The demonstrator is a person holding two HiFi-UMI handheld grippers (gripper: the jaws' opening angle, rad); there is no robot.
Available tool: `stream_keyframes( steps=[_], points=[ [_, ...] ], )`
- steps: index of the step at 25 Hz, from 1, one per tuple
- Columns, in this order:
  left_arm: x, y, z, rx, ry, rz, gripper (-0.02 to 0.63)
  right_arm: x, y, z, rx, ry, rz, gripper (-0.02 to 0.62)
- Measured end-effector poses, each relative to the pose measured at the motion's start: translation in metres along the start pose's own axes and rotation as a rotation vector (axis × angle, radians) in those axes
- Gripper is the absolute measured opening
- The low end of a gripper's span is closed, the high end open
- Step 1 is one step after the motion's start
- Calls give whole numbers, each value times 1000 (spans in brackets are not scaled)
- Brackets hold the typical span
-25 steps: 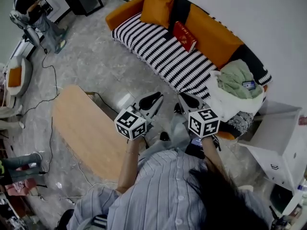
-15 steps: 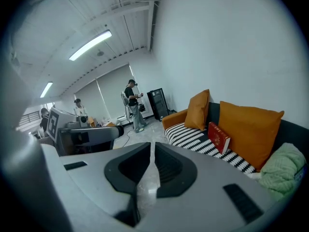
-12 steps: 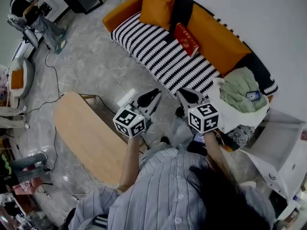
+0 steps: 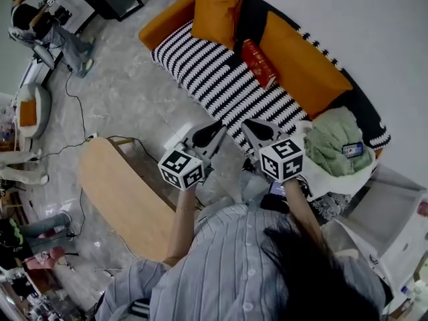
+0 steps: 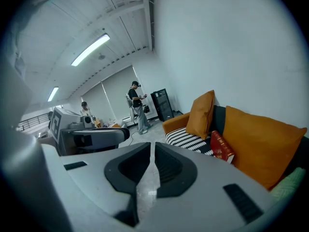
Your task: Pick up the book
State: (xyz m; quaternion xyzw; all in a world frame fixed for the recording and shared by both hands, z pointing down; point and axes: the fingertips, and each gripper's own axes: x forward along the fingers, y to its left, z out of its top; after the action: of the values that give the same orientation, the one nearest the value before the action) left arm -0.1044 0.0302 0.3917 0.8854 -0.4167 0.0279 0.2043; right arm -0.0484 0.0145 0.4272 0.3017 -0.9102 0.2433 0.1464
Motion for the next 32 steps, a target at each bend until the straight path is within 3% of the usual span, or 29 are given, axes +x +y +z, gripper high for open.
stream_keyframes(
  steps=[13, 22, 32],
  points=[
    [65, 9, 25, 28, -3, -4, 40, 0, -71, 33, -5, -25, -23, 40],
    [81, 3, 25, 48, 38, -18, 40, -4, -96, 39, 38, -52, -46, 40],
    [102, 30, 31, 52, 67, -54, 40, 11, -119, 44, 76, -59, -99, 40]
  ],
)
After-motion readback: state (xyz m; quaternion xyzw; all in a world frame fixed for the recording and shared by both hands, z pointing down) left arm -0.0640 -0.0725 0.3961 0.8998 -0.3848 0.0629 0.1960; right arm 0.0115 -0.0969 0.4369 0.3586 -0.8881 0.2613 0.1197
